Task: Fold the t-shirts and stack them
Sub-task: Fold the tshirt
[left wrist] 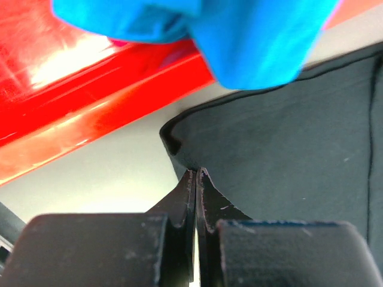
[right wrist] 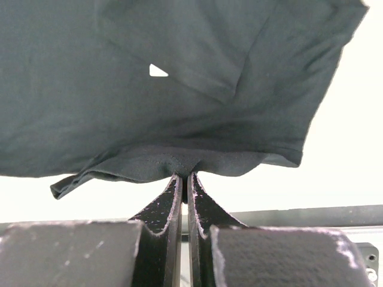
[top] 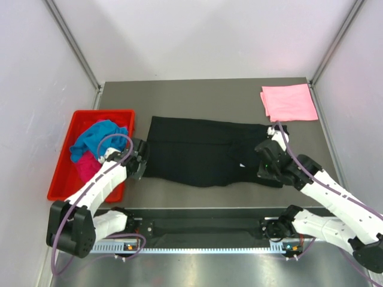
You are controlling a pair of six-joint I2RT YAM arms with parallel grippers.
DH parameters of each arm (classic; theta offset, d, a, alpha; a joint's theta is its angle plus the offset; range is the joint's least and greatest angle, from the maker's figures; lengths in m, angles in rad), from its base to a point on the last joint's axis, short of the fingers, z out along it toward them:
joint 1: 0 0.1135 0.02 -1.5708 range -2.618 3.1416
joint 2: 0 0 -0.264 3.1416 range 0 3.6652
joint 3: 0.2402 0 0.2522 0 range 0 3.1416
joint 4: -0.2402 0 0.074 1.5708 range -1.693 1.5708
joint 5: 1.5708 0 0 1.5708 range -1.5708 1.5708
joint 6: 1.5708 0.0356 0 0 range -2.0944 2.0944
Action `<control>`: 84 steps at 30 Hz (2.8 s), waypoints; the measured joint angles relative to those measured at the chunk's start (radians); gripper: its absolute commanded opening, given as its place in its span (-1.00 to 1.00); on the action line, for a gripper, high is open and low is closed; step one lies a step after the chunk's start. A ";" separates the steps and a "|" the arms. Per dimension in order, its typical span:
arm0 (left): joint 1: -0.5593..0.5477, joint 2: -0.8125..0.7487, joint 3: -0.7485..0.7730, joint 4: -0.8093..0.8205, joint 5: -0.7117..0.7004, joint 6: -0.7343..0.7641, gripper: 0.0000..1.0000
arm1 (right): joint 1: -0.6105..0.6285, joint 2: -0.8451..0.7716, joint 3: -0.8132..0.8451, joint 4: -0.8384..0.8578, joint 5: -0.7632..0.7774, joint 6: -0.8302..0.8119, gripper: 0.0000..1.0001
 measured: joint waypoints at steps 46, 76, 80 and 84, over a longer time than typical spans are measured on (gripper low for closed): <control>0.012 0.697 0.574 0.032 -0.103 0.162 -1.00 | -0.296 0.439 0.243 0.131 0.160 -0.307 -1.00; 0.013 0.800 0.653 -0.022 -0.164 0.131 -1.00 | -0.332 0.636 0.331 0.223 0.203 -0.404 -1.00; 0.013 0.800 0.658 -0.032 -0.174 0.121 -1.00 | -0.336 0.653 0.346 0.231 0.211 -0.411 -1.00; 0.013 0.801 0.666 -0.039 -0.182 0.122 -1.00 | -0.338 0.669 0.347 0.235 0.212 -0.412 -1.00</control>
